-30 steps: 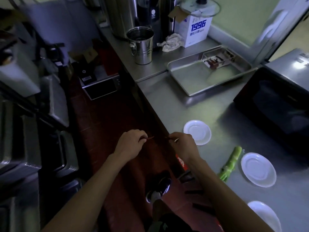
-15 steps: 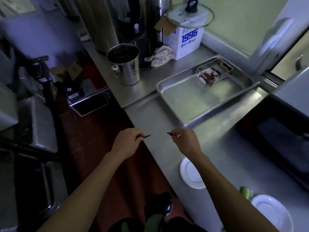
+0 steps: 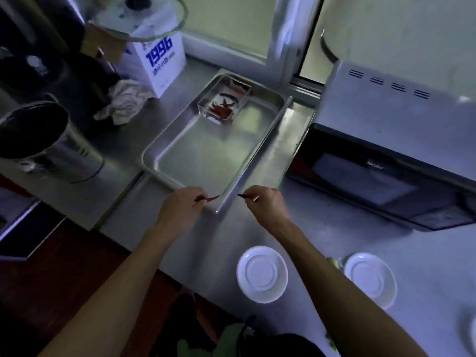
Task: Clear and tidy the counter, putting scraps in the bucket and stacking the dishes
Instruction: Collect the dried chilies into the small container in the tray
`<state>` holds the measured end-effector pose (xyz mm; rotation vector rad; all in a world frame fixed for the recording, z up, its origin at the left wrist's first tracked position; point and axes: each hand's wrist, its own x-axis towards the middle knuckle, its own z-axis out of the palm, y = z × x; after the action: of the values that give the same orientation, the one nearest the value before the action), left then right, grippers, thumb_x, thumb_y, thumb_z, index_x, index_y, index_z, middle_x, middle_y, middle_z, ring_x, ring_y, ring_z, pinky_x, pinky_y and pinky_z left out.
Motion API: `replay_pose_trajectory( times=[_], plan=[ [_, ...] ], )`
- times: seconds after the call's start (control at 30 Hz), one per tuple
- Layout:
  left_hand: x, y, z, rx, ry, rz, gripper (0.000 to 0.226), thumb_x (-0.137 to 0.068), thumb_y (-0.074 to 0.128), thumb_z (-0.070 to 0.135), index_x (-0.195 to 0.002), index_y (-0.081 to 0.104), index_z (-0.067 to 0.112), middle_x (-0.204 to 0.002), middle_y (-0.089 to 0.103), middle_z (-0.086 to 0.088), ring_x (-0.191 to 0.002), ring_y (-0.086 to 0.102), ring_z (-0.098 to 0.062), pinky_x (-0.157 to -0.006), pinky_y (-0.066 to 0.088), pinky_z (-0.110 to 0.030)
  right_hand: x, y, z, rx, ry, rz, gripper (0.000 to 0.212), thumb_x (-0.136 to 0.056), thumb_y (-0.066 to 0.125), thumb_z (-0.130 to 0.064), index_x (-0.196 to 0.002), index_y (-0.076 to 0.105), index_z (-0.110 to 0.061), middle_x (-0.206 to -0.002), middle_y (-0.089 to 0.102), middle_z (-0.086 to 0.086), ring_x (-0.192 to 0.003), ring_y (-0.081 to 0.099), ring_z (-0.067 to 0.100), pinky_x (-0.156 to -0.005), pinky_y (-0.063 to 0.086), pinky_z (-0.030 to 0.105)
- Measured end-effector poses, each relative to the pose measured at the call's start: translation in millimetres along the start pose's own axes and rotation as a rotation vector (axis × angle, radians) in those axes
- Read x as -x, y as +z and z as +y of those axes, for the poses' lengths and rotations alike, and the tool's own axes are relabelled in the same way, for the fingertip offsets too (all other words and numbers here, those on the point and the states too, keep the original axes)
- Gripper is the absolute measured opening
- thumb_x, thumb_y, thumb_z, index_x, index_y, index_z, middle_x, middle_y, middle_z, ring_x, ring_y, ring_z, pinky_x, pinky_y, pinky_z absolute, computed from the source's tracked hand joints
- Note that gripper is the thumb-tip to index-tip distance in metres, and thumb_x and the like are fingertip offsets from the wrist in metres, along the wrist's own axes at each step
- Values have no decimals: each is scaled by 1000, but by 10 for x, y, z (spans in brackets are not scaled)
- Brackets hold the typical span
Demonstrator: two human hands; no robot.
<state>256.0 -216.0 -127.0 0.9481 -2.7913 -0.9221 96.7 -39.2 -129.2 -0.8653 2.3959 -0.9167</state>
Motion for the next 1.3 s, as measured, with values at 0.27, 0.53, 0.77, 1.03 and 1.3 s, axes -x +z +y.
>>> replay_pose_trajectory(
  times=[0.27,0.53,0.77,1.03,1.3],
  plan=[
    [-1103,-250,-381,72,178,-81,13,-86,65,13,-92,71,22,-90,70,4,-84,64,-19,-77,53,-38,-718,186,-391,43,40,119,14,-90,67,-14,-100,77,-17,-94,76,3,-85,71,22,-77,58,41],
    [-2122,-568,-741,141,226,-123,15,-89,63,16,-96,71,27,-92,70,10,-85,64,-11,-76,55,-34,-1504,441,-775,94,66,206,17,-92,66,-13,-106,75,-13,-98,76,5,-83,70,22,-75,58,41],
    [-3035,-652,-615,142,322,-102,15,-87,69,14,-99,73,23,-97,73,4,-87,67,-15,-79,56,-32,-2082,497,-876,90,93,335,16,-91,67,-15,-105,75,-16,-98,75,2,-81,68,22,-72,57,42],
    [-3954,-557,-436,36,451,-118,18,-90,68,14,-107,72,20,-107,73,0,-97,66,-18,-87,54,-39,-2654,467,-744,26,88,412,17,-90,68,-9,-105,76,-12,-98,76,0,-78,68,13,-72,58,35],
    [-4321,-298,-379,-87,528,-121,18,-93,63,15,-108,72,19,-104,73,0,-100,62,-23,-92,45,-44,-3218,455,-522,-75,99,423,16,-91,66,-7,-105,75,-9,-96,74,2,-80,67,17,-74,57,40]
  ],
)
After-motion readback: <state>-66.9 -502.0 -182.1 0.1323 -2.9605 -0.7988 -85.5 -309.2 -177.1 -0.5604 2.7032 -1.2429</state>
